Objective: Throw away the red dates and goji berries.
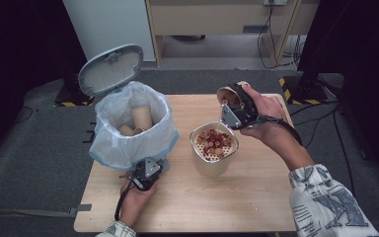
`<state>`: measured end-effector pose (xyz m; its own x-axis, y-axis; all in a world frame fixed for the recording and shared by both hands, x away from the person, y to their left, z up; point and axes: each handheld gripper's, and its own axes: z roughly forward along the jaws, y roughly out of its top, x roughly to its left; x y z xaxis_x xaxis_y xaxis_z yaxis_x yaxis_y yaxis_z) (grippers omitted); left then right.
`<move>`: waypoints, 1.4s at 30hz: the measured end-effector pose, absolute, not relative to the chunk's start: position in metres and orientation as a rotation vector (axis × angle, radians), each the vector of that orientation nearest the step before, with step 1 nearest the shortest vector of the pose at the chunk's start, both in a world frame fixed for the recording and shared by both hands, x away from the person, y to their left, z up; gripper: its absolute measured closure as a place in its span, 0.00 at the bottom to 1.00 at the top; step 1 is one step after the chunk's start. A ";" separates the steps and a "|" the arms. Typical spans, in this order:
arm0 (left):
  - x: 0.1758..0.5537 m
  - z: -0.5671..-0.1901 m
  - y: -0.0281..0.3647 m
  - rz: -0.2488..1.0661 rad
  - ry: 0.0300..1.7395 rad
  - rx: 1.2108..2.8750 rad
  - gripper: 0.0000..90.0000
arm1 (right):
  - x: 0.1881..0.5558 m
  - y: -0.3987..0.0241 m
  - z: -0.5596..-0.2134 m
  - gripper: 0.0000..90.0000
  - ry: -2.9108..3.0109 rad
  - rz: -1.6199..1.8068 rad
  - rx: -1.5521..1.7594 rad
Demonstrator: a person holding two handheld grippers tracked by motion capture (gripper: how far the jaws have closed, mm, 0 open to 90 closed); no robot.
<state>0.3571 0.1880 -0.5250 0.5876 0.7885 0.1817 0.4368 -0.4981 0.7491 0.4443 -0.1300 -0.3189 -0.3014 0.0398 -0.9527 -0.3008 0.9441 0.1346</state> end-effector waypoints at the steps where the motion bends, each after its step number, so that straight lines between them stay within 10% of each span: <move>1: 0.357 -0.525 0.188 0.682 0.968 2.152 0.97 | 0.444 -0.130 -0.320 0.41 1.845 0.336 -0.198; 42: 0.357 -0.525 0.188 0.681 0.967 2.153 0.97 | 0.437 -0.119 -0.320 0.41 1.762 0.111 -0.361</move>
<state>0.3572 0.1881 -0.5248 0.5884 0.7878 0.1820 0.4370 -0.4993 0.7482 0.4372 -0.1190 -0.3196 -0.1795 -0.1805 -0.9671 -0.3008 0.9460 -0.1207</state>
